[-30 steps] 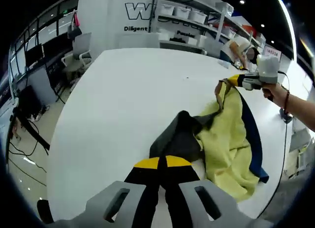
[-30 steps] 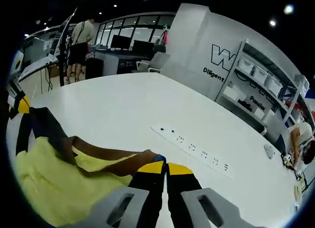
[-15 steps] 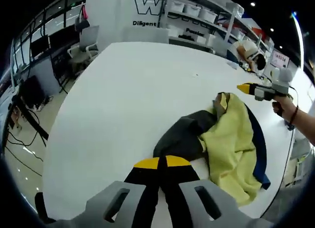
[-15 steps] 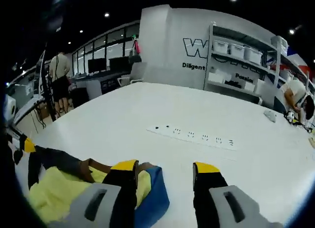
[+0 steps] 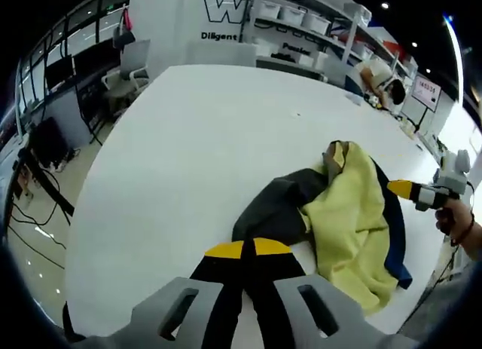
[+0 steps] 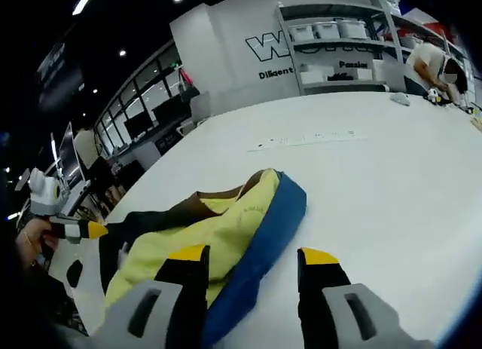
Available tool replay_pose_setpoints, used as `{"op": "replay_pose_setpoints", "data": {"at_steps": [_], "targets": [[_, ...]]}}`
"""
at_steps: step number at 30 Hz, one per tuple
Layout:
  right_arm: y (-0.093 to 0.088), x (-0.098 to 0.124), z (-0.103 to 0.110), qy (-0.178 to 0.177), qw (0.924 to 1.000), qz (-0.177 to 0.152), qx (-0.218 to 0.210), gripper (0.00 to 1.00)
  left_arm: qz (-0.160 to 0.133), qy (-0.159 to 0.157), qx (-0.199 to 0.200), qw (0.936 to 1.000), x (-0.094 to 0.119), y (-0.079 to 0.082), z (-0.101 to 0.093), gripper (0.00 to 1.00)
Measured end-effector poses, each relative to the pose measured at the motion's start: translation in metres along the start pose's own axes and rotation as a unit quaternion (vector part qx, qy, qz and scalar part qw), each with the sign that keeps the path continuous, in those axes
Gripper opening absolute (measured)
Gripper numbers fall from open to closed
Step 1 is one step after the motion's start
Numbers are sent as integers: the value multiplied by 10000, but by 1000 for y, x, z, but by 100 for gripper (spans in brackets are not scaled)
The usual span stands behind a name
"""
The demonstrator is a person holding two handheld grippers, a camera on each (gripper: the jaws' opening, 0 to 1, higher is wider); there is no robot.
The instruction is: Fold the garment on the visible template until the final outline fits inside the template.
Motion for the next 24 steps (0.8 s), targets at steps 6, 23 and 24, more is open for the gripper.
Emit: {"op": "replay_pose_setpoints", "data": {"at_steps": [6,23,24], "targets": [[-29,8,15,-24,9996,221,-152,27,34,8,67,10000,-3,-1,3,0],[-41,29,-8,-589,9933,684,721,0,13,18,-115,9999,-11,8,12,0],[-39,31,-12,-650,9925,673,790,0,16,23,-123,9999,-12,9,13,0]]}}
Point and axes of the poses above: the point that each gripper's makers call its tool centre point, and the gripper's own axes: x roughly backward along the fingers, z roughly to its left, y roughly out of its top, the point moved 5 cm from there along x, roughly backward along the fingers, and after that the axes turned 11 degrees about y, right-handed, at the moved point
